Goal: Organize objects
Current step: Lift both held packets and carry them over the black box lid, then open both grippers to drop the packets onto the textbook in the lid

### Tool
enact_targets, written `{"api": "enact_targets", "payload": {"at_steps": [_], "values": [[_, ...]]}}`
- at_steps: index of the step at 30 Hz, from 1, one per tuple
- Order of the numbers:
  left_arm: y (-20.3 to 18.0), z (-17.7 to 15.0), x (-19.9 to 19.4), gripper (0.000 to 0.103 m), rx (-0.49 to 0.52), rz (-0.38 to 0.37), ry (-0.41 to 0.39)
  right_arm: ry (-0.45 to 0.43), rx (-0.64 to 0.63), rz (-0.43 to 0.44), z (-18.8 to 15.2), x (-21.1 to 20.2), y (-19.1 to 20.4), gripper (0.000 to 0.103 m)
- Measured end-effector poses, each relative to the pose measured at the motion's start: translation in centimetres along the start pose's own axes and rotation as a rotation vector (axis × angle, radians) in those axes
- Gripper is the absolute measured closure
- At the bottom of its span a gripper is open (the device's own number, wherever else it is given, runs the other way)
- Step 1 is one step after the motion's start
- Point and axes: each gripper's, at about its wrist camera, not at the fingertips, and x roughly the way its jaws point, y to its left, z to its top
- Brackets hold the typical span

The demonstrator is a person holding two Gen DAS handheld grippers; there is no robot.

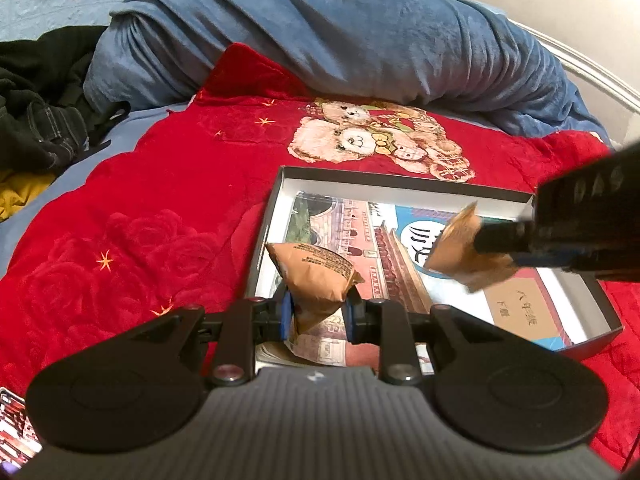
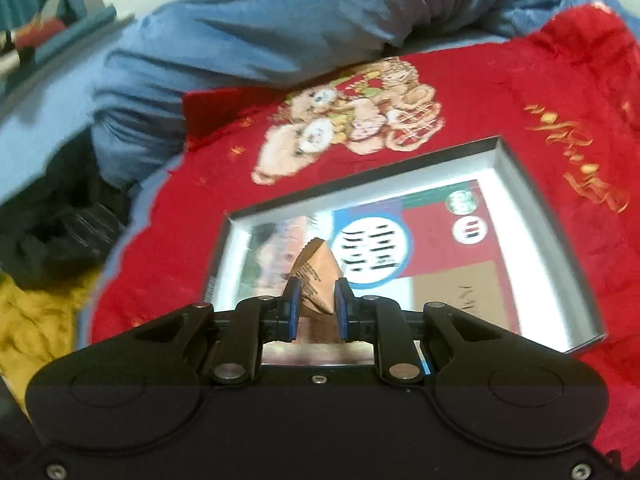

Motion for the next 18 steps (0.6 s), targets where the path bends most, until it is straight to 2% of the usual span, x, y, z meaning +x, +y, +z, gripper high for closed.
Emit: {"api": "enact_targets", "payload": {"at_steps": [4,8,11,18], "values": [[-0.1,0.0,0.2,0.074,-0.008,-0.008,0.008,0.018,0.036,0.012,-0.4,0.4,-0.7,0.095],[-0.2,-0.2,0.4,0.074,-0.001,-0.015,0.023,0.039,0.018,-0.015,-0.7,1.3,-0.7,0.095],[-0.1,-0.3,0.5,0.074,-0.005,-0.037,0.042,0.046,0.026,-0.003,-1.0,1.4,-0.8,0.095],[-0.1,-0.2,1.0,0.070,-0.020,-0.037,0.074,0.046,0.067,0.025,-1.0,1.4,-1.5,0.092]]}}
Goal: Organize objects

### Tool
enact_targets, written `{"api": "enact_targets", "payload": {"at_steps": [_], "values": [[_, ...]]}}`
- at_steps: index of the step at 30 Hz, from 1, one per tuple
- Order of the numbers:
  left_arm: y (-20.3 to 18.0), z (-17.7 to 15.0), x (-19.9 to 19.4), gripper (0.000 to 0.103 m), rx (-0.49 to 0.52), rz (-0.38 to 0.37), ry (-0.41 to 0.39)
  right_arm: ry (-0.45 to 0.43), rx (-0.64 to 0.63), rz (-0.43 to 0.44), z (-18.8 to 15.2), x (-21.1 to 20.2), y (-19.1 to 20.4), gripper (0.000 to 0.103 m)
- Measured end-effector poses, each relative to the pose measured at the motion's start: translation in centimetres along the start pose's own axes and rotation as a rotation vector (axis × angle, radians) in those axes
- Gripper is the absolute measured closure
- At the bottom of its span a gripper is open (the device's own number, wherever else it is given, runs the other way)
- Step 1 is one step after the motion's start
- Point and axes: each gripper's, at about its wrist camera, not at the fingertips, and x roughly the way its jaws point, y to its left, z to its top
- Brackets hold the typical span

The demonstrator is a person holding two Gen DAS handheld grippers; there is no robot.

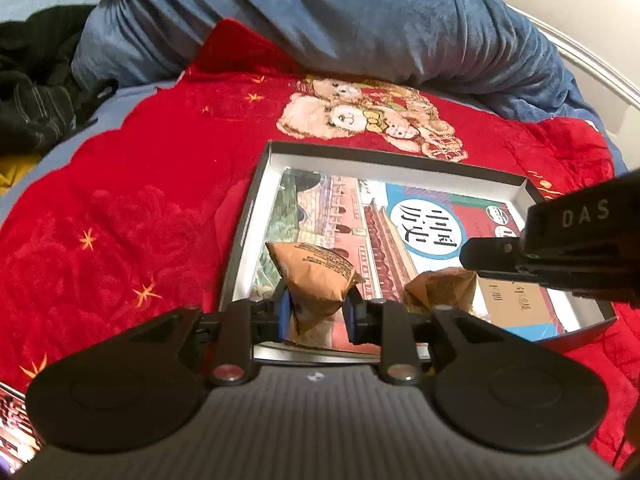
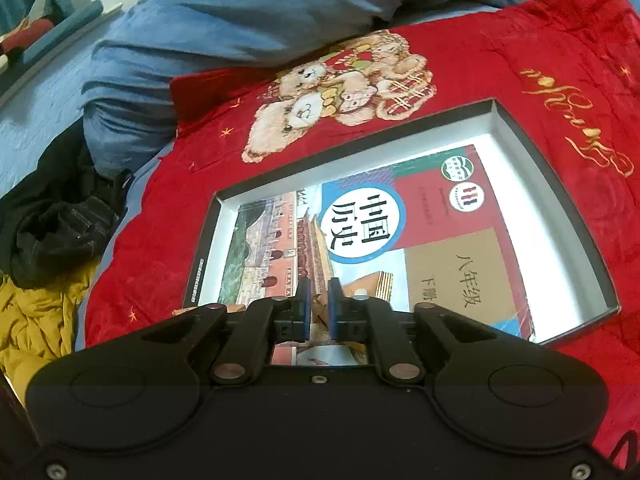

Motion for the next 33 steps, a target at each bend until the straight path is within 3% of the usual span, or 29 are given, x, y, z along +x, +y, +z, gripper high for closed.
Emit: {"api": "enact_targets", "payload": {"at_steps": [2,5,7,11,15,22,24,29,33], "values": [[0.0,-0.1,0.1,0.055,0.002,0.003,0.004,0.006,0.010,0.003,-0.1,0.0,-0.3,0.089],[-0.1,-0.2,0.0,0.052,0.000,0.023,0.006,0.002,0.003,-0.006,-0.4,-0.2,-0.4,0.083],[-0.1,-0.2,-0.1,0.045,-0.001,0.006,0.010,0.003,-0.008,-0.001,-0.6,-0.4,-0.3,0.083],[-0.5,-0.5,-0.6,0.038,0.016,0.007,-0.015,-0.001,-0.002,0.007,-0.9,-1.1,-0.4,0.069],[-0.9,-0.8,-1.9,0.020,0.038,0.021,-0.067,-0.012,-0.014,0.025,-1.1,-2.4,-0.4,0.060],[-2.2,-2.7,-7.4,0.014,0.087,0.031,-0.223,-0.064,-0.080,0.050,-2.1,-5.9,-0.2,0.043],[-2.7,-3.7,-9.4,0.012,0.072,0.012,-0.229,-0.068,-0.099,0.046,-2.6,-6.9,-0.3,0.042],[-3.4,-7.3,-12.9,0.010,-0.025,-0.009,-0.154,-0.049,-0.121,0.008,-4.6,-8.7,-1.2,0.040],[-5.7,-8.2,-12.5,0.011,0.128,0.088,-0.183,-0.015,-0.114,0.024,-5.8,-9.2,-2.3,0.036]]}}
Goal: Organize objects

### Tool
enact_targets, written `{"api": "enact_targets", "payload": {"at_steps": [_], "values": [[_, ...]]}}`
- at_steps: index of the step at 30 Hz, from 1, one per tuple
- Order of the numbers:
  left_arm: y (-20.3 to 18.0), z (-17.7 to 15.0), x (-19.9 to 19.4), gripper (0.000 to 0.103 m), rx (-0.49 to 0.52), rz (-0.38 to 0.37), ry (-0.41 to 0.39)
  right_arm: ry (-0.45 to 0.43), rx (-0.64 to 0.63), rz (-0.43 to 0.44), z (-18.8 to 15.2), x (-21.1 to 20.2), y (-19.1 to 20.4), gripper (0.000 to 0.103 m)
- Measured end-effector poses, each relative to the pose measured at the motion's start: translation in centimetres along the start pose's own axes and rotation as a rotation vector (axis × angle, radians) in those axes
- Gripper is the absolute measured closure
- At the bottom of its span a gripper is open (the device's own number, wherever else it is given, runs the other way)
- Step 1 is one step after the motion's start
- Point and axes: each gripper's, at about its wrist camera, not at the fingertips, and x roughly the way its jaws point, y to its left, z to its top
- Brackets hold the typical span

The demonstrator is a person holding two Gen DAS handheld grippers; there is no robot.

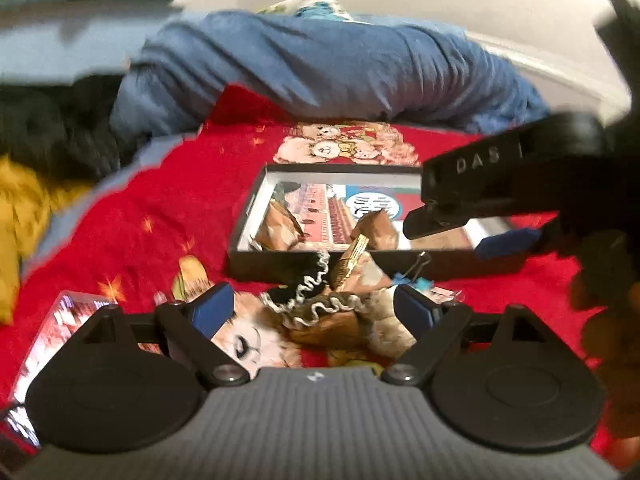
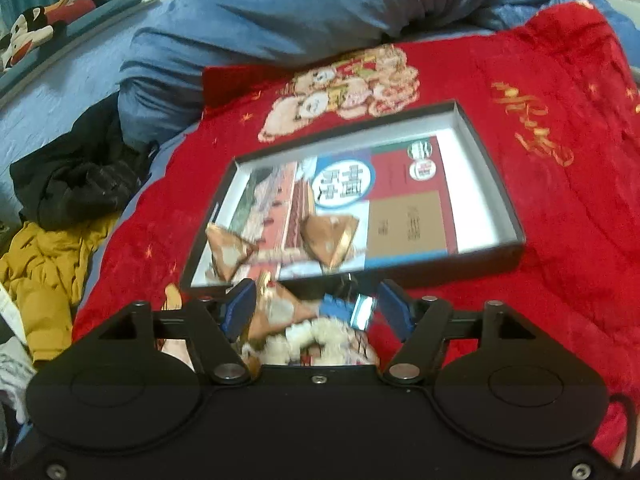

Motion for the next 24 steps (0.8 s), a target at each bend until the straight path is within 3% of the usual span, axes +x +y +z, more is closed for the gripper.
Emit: {"api": "enact_targets", "payload": {"at_steps": [2,6,14,19,24], "values": [[-0.2,0.0,1.2,0.012,0.025,0.005,0.023,0.007,0.007,0.008,-0.3,0.0,-0.6,0.036],[1.3,0.3,2.9,0.025,-0.054,0.013,0.076,0.028,0.061,0.026,-0.8,0.5,-2.1,0.037],[2.7,1.5,3.6,0.032,-0.090,0.001,0.010,0.096,0.080,0.027,-2.2,1.6,-3.0,0.046],[2.5,1.6,5.5,0.043,-0.067,0.013,0.064,0.123,0.096,0.040,-2.4,2.5,-3.0,0.048],[1.6,1.1,6.8,0.045,-0.026,-0.012,0.095,0.153,0.096,0.045,-2.7,3.3,-3.0,0.054]]}}
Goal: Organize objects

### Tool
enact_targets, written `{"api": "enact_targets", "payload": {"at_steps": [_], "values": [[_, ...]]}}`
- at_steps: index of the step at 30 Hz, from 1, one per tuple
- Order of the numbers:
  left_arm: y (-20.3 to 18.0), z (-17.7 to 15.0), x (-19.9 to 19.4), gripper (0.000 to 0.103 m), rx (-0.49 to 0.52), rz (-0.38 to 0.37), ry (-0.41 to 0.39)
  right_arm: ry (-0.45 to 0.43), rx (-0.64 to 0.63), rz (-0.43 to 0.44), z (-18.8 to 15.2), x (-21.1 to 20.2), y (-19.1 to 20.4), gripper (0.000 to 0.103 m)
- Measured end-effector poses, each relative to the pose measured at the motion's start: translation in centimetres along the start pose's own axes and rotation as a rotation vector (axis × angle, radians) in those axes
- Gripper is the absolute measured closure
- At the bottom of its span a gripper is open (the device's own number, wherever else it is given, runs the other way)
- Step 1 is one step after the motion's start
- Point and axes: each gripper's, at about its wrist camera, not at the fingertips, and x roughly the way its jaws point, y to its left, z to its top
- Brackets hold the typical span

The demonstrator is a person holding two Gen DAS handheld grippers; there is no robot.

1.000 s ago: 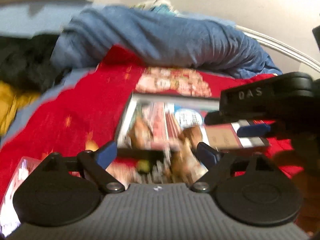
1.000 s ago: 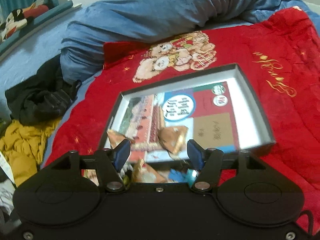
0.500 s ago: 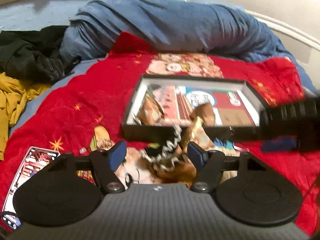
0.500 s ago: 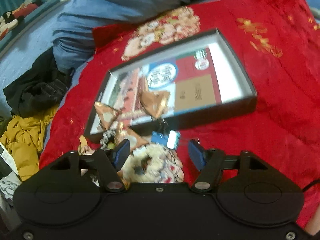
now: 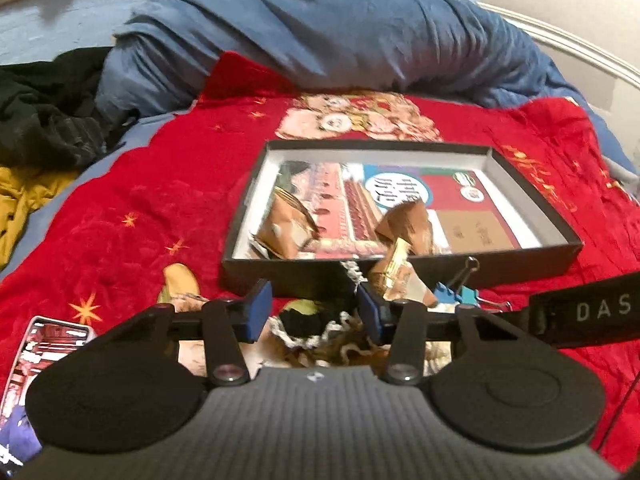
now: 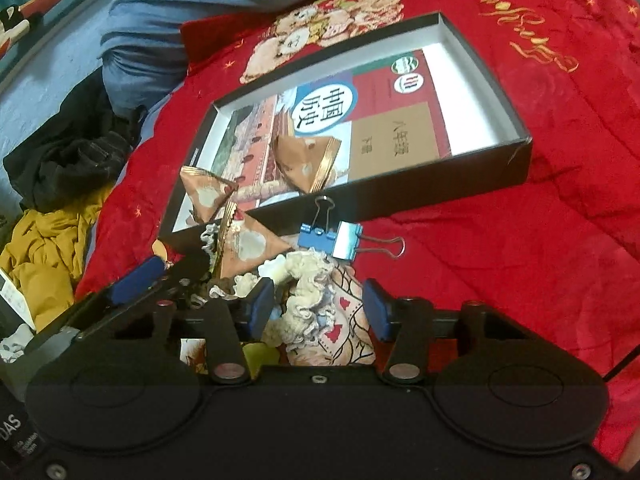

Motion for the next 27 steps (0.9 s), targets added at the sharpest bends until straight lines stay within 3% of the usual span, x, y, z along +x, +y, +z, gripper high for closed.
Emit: {"api": "enact_targets", "payload": {"at_steps": [9,12,15,21,27], "values": [[-0.8,-0.6,0.0,0.044,0.012,-0.008,-0.010,0.021,0.035,0.015,-0.1,0.6,-0.5,0.055],[-1.2,-0.7,0.7,0.072,0.046,0.033,0.017,0.023,0.043,0.023,-0.1,0.6,-0.6,0.055],[-1.3,-0.8,0.6,0.082,0.049,0.026,0.014,0.024,0.045,0.030,0.0,0.8,-0.5,0.055],[-1.8,-1.3,0.0,0.088,0.085,0.032,-0.009,0.034,0.037,0.030,-0.1,1.3,-0.2,0.056],[-2.1,-1.4,-0.4,0.089,0.098,0.041,-0.024,0.031,0.044,0.026,-0.2,1.3,-0.3,0.064]]}}
